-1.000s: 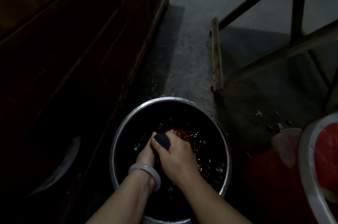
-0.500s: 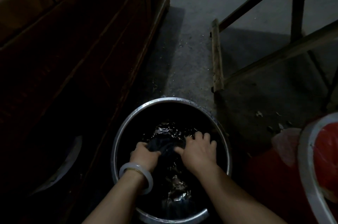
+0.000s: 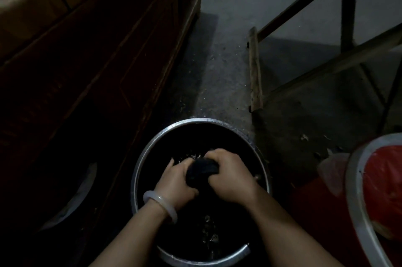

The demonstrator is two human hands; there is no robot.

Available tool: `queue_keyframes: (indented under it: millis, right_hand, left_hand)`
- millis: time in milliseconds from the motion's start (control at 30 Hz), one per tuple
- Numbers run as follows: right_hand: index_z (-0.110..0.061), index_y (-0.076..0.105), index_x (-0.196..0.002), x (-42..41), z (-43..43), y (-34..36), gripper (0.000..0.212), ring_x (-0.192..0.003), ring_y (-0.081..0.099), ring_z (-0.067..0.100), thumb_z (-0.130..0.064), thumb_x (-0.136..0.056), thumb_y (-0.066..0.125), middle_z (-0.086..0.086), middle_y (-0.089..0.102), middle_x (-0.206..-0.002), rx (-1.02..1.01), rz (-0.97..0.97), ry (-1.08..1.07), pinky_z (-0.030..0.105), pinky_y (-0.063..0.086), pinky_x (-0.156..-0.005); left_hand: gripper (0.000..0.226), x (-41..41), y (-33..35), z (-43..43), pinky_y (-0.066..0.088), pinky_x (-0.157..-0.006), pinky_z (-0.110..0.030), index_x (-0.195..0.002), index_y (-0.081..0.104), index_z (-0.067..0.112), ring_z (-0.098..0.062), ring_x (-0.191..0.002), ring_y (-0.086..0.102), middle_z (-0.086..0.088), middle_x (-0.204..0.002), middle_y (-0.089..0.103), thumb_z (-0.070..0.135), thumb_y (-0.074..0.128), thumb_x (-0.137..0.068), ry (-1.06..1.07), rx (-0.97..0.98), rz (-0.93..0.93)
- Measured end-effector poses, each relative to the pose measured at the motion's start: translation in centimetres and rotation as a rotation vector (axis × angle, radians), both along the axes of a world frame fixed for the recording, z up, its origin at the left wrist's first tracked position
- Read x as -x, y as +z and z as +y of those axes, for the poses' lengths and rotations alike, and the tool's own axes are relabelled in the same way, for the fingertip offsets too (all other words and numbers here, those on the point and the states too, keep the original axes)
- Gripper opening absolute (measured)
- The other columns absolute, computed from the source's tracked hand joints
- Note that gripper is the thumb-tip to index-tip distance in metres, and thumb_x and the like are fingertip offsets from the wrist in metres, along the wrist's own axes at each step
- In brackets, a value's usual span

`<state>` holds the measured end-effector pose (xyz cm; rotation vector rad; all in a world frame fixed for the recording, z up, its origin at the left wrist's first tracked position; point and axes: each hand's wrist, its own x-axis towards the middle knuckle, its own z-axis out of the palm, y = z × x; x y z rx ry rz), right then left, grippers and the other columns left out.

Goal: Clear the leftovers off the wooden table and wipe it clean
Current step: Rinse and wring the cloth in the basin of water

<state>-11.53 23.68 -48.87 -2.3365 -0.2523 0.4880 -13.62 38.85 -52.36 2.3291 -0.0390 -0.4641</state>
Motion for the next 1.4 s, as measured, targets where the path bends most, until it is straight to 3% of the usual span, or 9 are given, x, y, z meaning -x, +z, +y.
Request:
queue_keyframes:
  millis: [67, 133, 267, 433, 700, 833, 1000, 1167, 1400]
  right_hand:
    - [-0.022, 0.064, -0.08, -0.6, -0.8, 0.2, 0.03, -0.085, 0.064, 0.019, -0.016, -0.054, 0.05, -0.003, 0.067, -0.082, -0.169, -0.024, -0.111, 0.031, 0.052, -0.076]
    - [-0.025, 0.065, -0.087, -1.0, -1.4, 0.1, 0.038, -0.086, 0.067, 0.015, -0.012, -0.053, 0.056, -0.002, 0.07, -0.086, -0.377, 0.014, -0.226, 0.027, 0.053, -0.076]
    - [-0.029, 0.066, -0.11, -0.3, -1.3, -0.1, 0.051, -0.1, 0.066, 0.009, -0.011, -0.062, 0.061, -0.003, 0.072, -0.105, -0.648, 0.22, -0.215, 0.019, 0.051, -0.081]
    - [-0.021, 0.046, -0.142, 1.1, -0.2, -1.6, 0.083, -0.128, 0.055, 0.021, -0.042, -0.071, 0.081, 0.005, 0.062, -0.134, -0.927, 0.423, -0.23, 0.043, 0.038, -0.112]
    - [-0.02, 0.059, -0.127, 2.2, 0.9, -2.4, 0.095, -0.111, 0.067, 0.027, -0.054, -0.045, 0.094, 0.01, 0.071, -0.117, -0.914, 0.574, -0.376, 0.046, 0.049, -0.101]
    - [-0.006, 0.068, -0.119, 2.5, 0.2, -1.8, 0.052, -0.108, 0.066, 0.037, -0.021, -0.072, 0.085, 0.022, 0.069, -0.115, -0.871, 0.768, -0.321, 0.046, 0.051, -0.099]
    - [-0.001, 0.077, -0.086, 1.6, -0.8, -1.2, 0.02, -0.07, 0.072, 0.026, -0.011, -0.069, 0.073, 0.018, 0.073, -0.086, -0.859, 1.054, -0.401, 0.036, 0.06, -0.059]
    - [-0.007, 0.079, -0.081, 0.8, -1.2, 0.3, 0.014, -0.071, 0.072, 0.021, -0.01, -0.07, 0.071, 0.012, 0.074, -0.083, -0.745, 1.115, -0.288, 0.031, 0.059, -0.064]
    - [-0.004, 0.074, -0.103, 0.9, -0.6, 0.8, 0.031, -0.093, 0.071, 0.031, -0.004, -0.072, 0.076, 0.019, 0.074, -0.101, -0.436, 0.87, -0.1, 0.038, 0.058, -0.081]
  left_hand:
    - [0.025, -0.5, 1.8, 0.4, 0.051, -0.079, -0.033, -0.075, 0.054, 0.026, -0.006, -0.069, 0.059, 0.009, -0.069, 0.061, 0.014, 0.069, -0.059, 0.155, 0.248, -0.005]
    - [0.024, -0.9, 3.6, 0.3, 0.047, -0.056, -0.024, -0.075, 0.059, 0.02, -0.008, -0.06, 0.058, 0.006, -0.062, 0.061, 0.012, 0.067, -0.054, 0.277, 0.471, 0.003]
    - [0.029, -1.4, 5.4, -0.9, 0.055, -0.074, -0.038, -0.096, 0.066, 0.005, -0.028, -0.083, 0.068, -0.016, -0.089, 0.071, -0.001, 0.064, -0.068, 0.51, 0.817, 0.086]
    - [0.022, -1.3, 7.4, -2.0, 0.056, -0.072, -0.036, -0.096, 0.067, -0.003, -0.029, -0.079, 0.067, -0.019, -0.088, 0.067, 0.0, 0.06, -0.075, 0.724, 1.172, 0.35]
    - [0.027, -0.7, 8.6, -1.9, 0.049, -0.089, -0.036, -0.089, 0.061, -0.008, -0.029, -0.085, 0.061, -0.018, -0.086, 0.064, -0.004, 0.04, -0.071, 0.619, 1.302, 0.523]
    - [0.029, -1.1, 6.8, -0.9, 0.043, -0.078, -0.043, -0.08, 0.053, -0.003, -0.034, -0.078, 0.053, -0.026, -0.086, 0.053, -0.01, 0.051, -0.052, 0.568, 0.961, 0.441]
    - [0.06, -1.1, 5.4, 1.6, 0.043, -0.098, -0.03, -0.132, 0.044, 0.024, -0.014, -0.118, 0.048, 0.004, -0.127, 0.049, 0.007, 0.062, -0.077, 0.01, -0.187, -0.104]
    - [0.093, -0.8, 2.1, 2.5, 0.0, -0.118, -0.034, -0.145, -0.013, 0.043, -0.013, -0.144, -0.019, 0.01, -0.156, -0.018, 0.025, 0.058, -0.087, -0.514, -0.296, -0.391]
    - [0.064, -0.9, 1.4, 2.1, 0.052, -0.072, -0.025, -0.139, 0.038, 0.03, -0.018, -0.093, 0.057, 0.003, -0.127, 0.054, 0.045, 0.056, -0.079, -0.544, -0.329, -0.538]
